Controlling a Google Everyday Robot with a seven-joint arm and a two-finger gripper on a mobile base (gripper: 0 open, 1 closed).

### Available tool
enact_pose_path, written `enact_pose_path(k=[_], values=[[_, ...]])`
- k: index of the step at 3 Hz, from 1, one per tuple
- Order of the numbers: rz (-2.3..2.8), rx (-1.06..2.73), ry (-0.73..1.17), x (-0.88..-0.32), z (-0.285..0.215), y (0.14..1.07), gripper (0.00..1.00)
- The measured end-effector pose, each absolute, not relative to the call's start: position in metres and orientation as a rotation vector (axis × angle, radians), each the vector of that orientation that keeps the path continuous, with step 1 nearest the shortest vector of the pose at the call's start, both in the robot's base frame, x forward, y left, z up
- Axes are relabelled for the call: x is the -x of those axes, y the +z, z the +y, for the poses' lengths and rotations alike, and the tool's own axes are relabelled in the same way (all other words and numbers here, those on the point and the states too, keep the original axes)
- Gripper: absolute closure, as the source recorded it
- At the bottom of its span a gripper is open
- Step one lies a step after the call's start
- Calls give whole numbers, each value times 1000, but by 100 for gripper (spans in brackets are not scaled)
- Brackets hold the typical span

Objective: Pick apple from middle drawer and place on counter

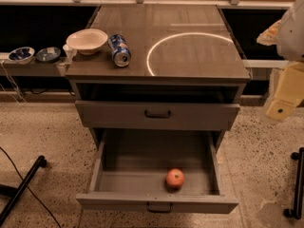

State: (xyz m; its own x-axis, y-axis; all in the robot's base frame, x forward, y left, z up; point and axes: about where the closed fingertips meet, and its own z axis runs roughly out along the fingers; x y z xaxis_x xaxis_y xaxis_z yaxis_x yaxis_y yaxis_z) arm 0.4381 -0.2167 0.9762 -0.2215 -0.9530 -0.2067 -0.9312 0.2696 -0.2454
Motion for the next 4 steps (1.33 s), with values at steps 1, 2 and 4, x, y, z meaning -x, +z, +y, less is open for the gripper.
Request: enact_pose_path(k=[1,2,4], values=[[2232,1725,-98,-438,-217,976,0],[2180,1750,-20,-446,-200,917,0],[2007,1891,75,-431,-168,815,0]])
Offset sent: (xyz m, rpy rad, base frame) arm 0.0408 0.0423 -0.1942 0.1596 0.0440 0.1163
